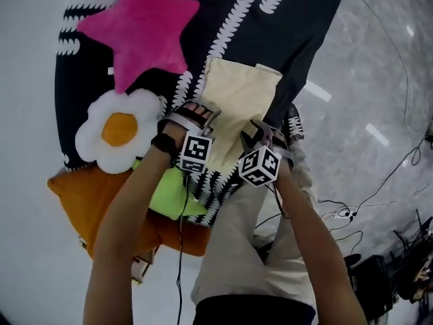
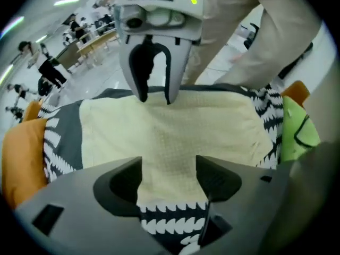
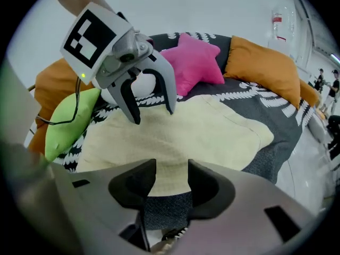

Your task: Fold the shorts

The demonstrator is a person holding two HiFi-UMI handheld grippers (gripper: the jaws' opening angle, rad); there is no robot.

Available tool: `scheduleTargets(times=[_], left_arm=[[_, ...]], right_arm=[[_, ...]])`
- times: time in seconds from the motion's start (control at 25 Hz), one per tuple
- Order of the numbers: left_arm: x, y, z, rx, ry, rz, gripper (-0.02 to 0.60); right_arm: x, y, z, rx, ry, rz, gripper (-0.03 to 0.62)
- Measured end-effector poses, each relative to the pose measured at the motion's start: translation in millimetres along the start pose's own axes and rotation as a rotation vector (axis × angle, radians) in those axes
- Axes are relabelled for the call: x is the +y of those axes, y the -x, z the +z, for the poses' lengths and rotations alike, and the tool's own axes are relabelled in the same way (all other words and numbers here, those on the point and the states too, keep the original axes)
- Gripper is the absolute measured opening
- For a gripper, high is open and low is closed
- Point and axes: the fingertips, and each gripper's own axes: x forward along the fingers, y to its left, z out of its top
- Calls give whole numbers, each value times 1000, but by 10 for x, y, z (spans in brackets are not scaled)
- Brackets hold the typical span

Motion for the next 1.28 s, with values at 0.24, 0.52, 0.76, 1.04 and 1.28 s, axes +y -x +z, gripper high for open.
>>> scheduleTargets(times=[0.24,0.52,0.76,1.04,1.28], left_arm=[[12,-258,-231,25,-23,-41,367],[-174,-462,-222,37,-62,-76,377],[-36,-492,-248,63,-54,-117,387],[135,-106,-123,-7,252,-53,57],[425,681,29,-87,383,188,48]], right_arm=[[-4,-278,-214,131,174,50,235],[57,-438,-316,203,170,17,248],[-43,-499,-278,249,174,27,239],[-170,-145,-170,260,99,161,48],[-341,664,203,74,143,117,38]])
